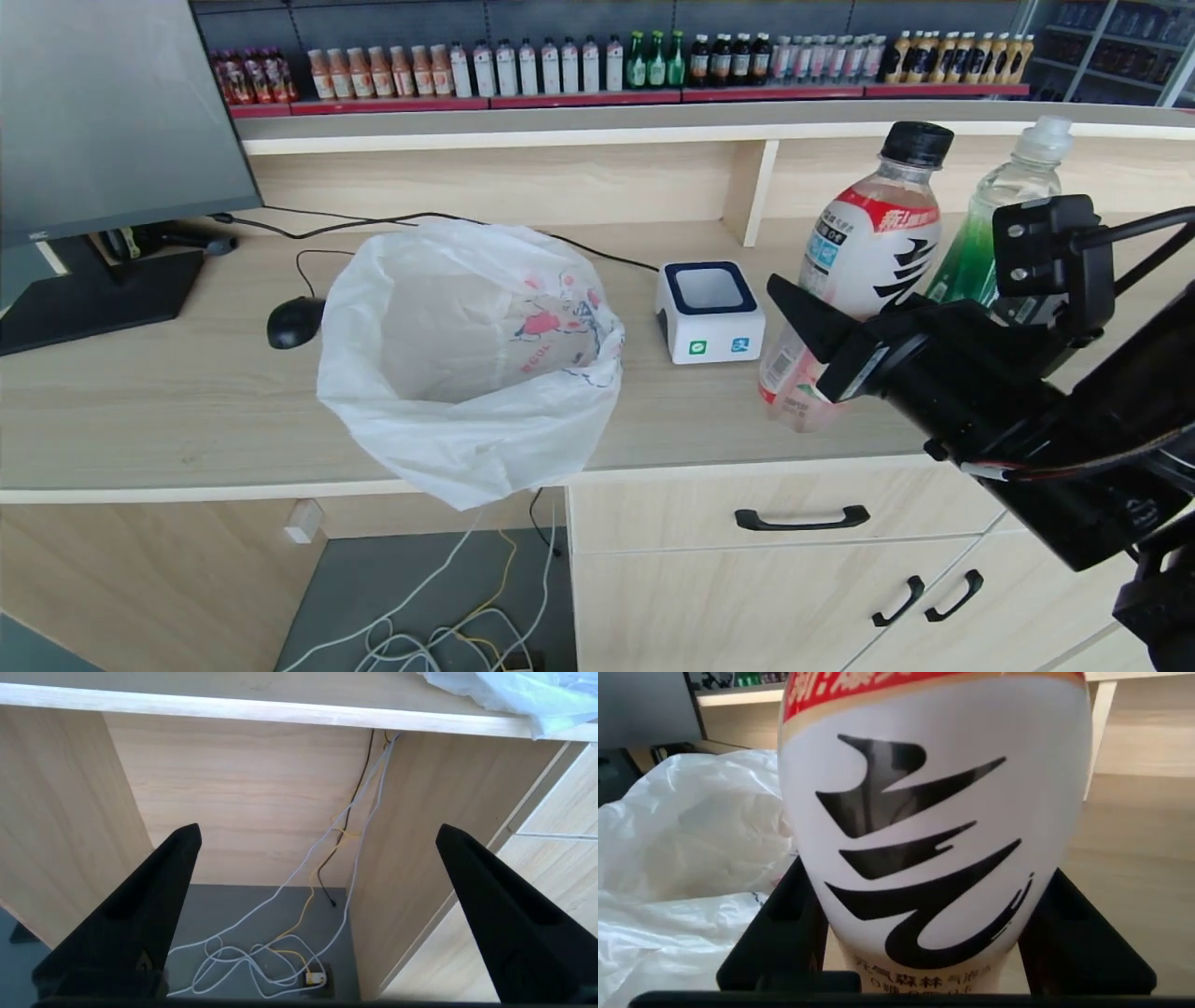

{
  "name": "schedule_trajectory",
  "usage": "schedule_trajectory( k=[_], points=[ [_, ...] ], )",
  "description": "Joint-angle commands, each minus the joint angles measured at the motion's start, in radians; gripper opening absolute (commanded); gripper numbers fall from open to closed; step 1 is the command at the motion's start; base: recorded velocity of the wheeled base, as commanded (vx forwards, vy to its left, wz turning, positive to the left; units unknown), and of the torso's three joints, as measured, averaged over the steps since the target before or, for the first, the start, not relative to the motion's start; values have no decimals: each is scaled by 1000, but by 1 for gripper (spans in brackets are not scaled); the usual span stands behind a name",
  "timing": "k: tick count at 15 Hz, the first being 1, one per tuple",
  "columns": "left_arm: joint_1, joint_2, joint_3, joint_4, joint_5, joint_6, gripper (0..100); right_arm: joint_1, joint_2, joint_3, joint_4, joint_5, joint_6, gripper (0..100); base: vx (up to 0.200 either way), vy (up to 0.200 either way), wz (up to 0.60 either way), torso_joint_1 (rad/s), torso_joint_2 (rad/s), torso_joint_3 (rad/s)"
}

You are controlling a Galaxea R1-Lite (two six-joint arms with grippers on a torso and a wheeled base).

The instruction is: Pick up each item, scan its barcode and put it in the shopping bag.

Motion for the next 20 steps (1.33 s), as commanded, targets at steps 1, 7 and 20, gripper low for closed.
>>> schedule_trajectory(
  k=[1, 7, 20],
  points=[
    [0, 0, 0, 0, 0, 1, 100, -7, 5, -1, -7, 0, 0, 0, 0, 0, 0, 0, 0, 0],
    [0, 0, 0, 0, 0, 1, 100, -8, 46, -113, 9, 14, 0, 0, 0, 0, 0, 0, 0, 0],
    [0, 0, 0, 0, 0, 1, 100, -160, 287, -454, 12, 339, -109, 0, 0, 0, 0, 0, 0, 0]
  ],
)
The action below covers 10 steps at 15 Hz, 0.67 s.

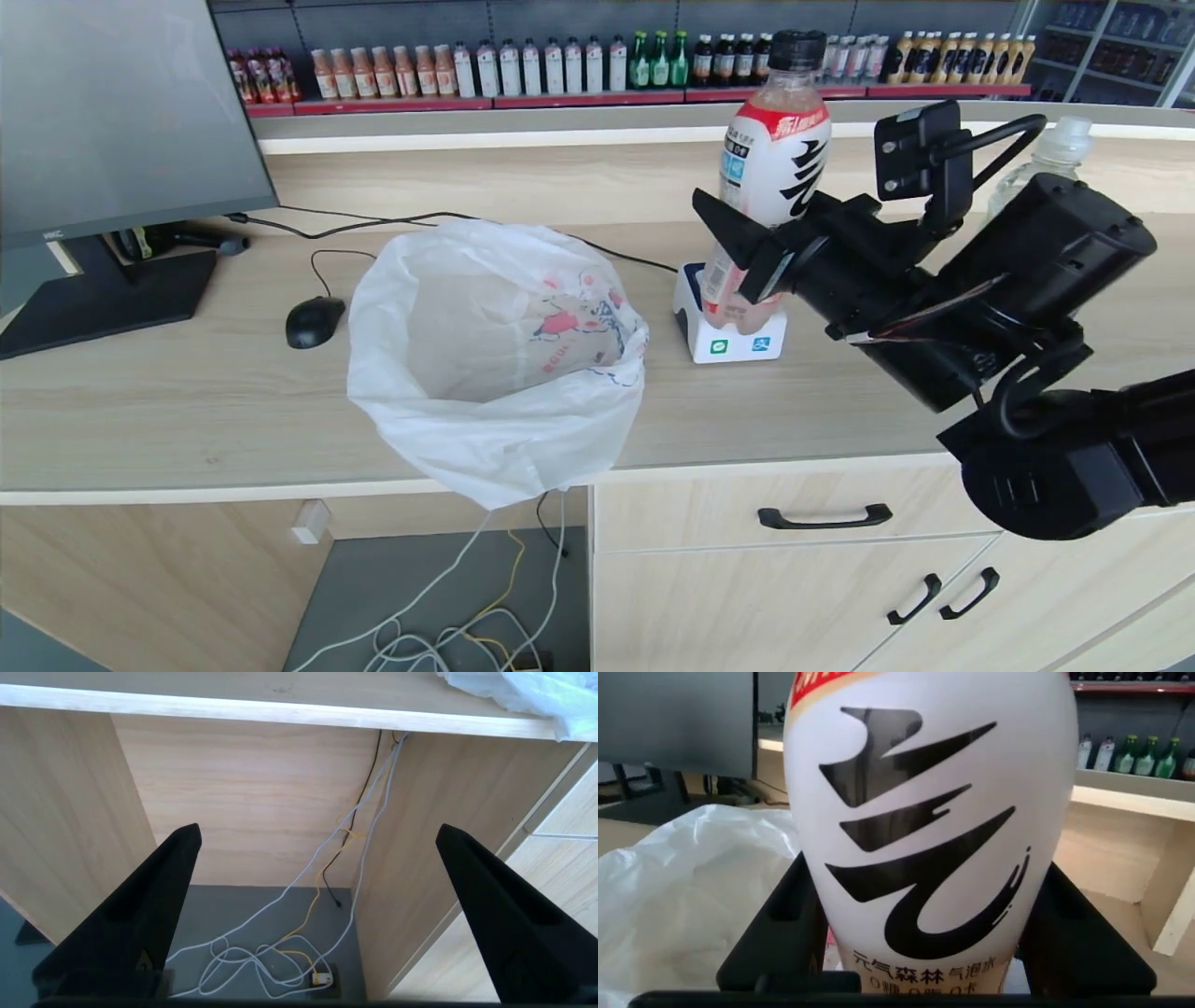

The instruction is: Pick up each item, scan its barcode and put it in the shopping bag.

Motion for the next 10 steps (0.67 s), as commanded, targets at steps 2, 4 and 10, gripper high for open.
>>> schedule_trajectory(
  k=[2, 4, 10],
  points=[
    [0, 0, 0, 0, 0, 0, 100, -82, 79, -96, 0, 45, -39, 0, 0, 0, 0, 0, 0, 0],
    [0, 0, 0, 0, 0, 0, 100, -110, 109, -155, 0, 76, -41, 0, 0, 0, 0, 0, 0, 0],
    [0, 0, 0, 0, 0, 0, 100, -202, 244, -493, 96, 338, -217, 0, 0, 0, 0, 0, 0, 0]
  ],
)
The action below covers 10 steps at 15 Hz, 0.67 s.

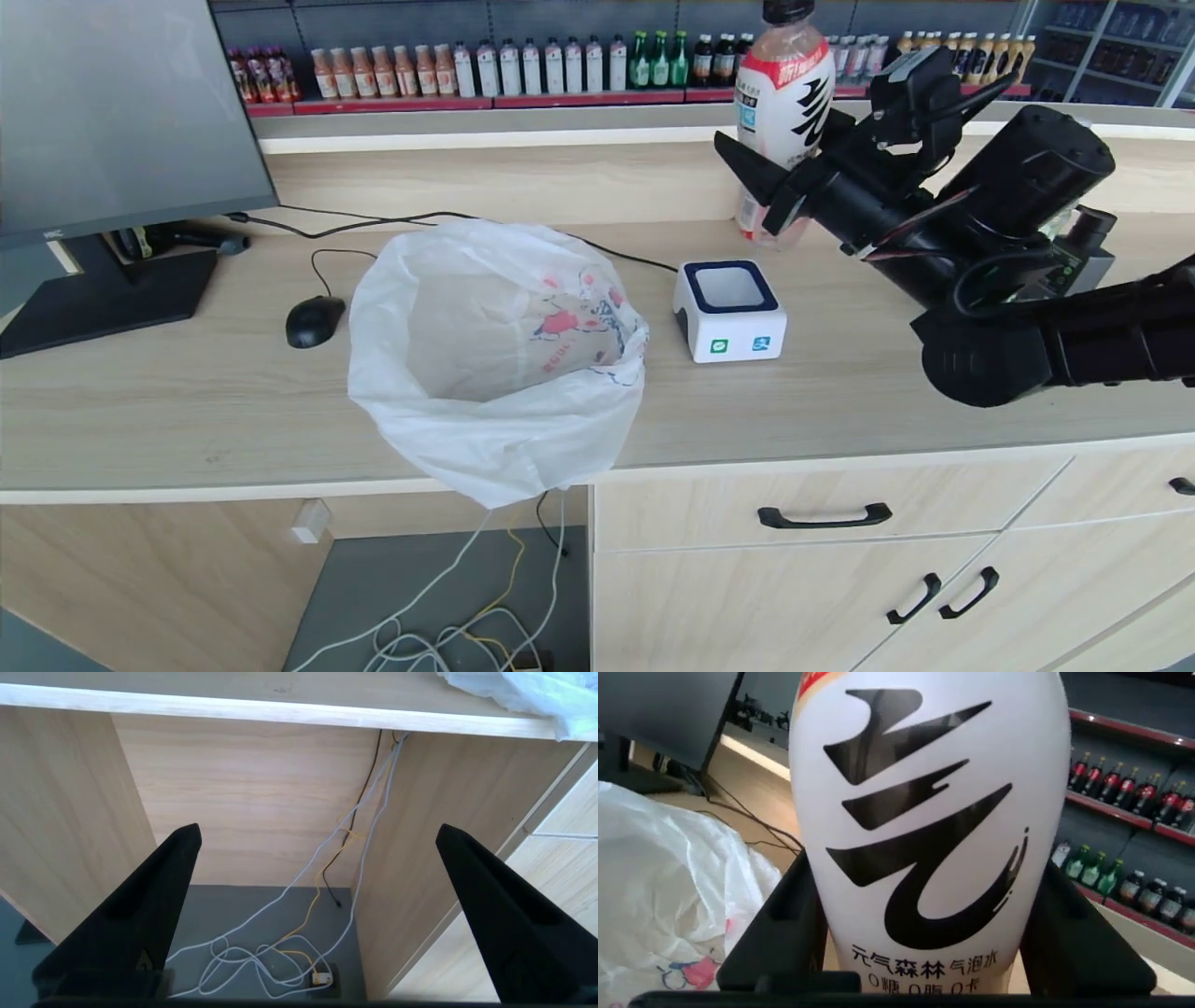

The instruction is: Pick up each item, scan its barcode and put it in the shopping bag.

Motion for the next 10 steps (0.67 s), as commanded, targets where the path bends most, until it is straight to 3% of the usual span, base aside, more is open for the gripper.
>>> schedule_trajectory(
  k=[1, 10],
  points=[
    [0, 0, 0, 0, 0, 0, 100, -26, 114, -160, 14, 91, -68, 0, 0, 0, 0, 0, 0, 0],
    [0, 0, 0, 0, 0, 0, 100, -63, 167, -203, 17, 379, -321, 0, 0, 0, 0, 0, 0, 0]
  ],
)
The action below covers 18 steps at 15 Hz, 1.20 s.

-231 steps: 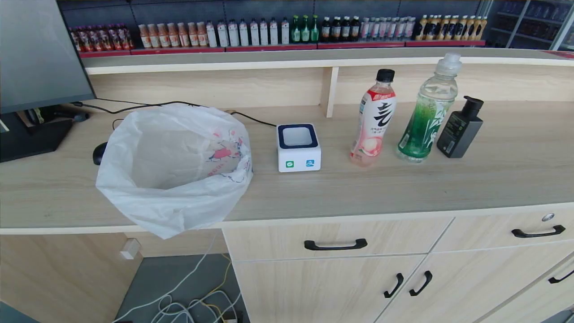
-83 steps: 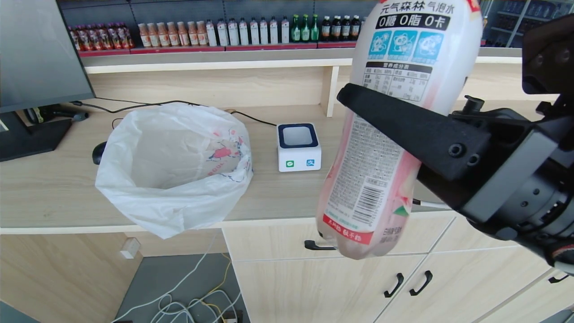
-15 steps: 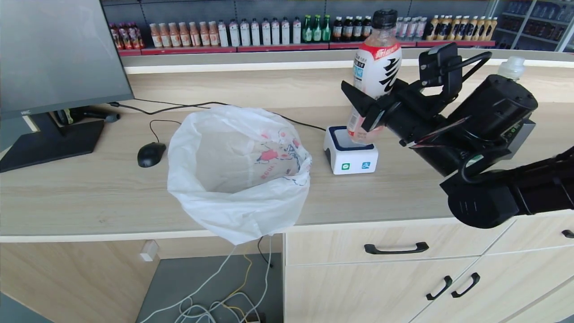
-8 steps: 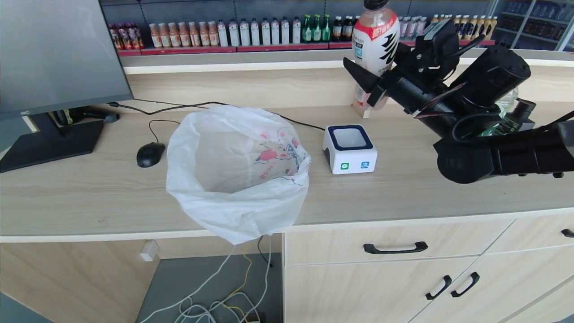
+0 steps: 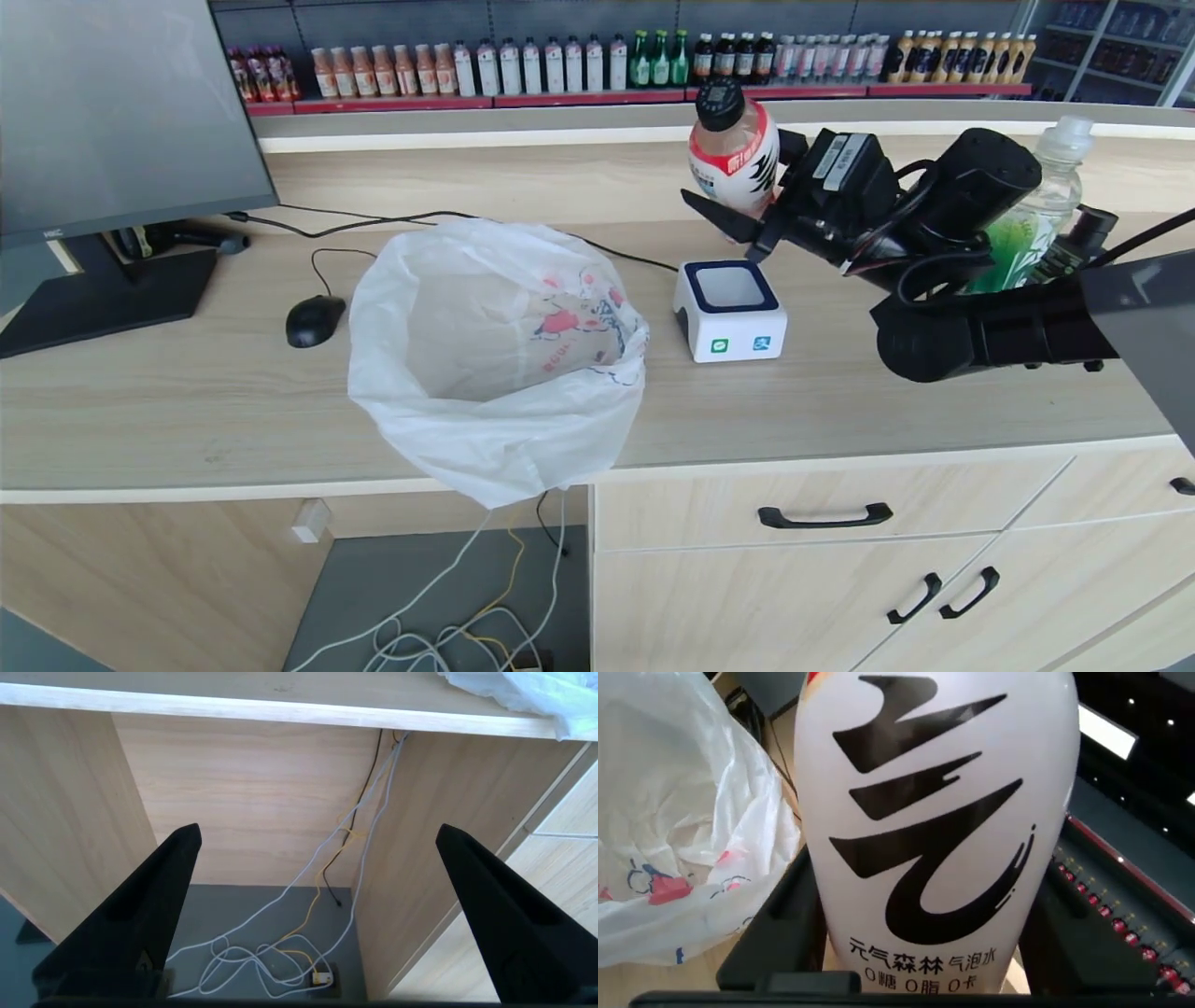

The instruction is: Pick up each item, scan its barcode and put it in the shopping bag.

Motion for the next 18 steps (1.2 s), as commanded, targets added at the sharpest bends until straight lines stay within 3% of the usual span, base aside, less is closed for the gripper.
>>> schedule_trajectory(
  k=[1, 6, 11, 18],
  points=[
    [0, 0, 0, 0, 0, 0, 100, -9, 14, 1, -2, 18, -10, 0, 0, 0, 0, 0, 0, 0],
    [0, 0, 0, 0, 0, 0, 100, -52, 40, -2, -7, 94, -77, 0, 0, 0, 0, 0, 0, 0],
    [0, 0, 0, 0, 0, 0, 100, -49, 69, -97, -19, 136, -77, 0, 0, 0, 0, 0, 0, 0],
    [0, 0, 0, 0, 0, 0, 100, -47, 74, -31, -33, 142, -88, 0, 0, 0, 0, 0, 0, 0]
  ],
)
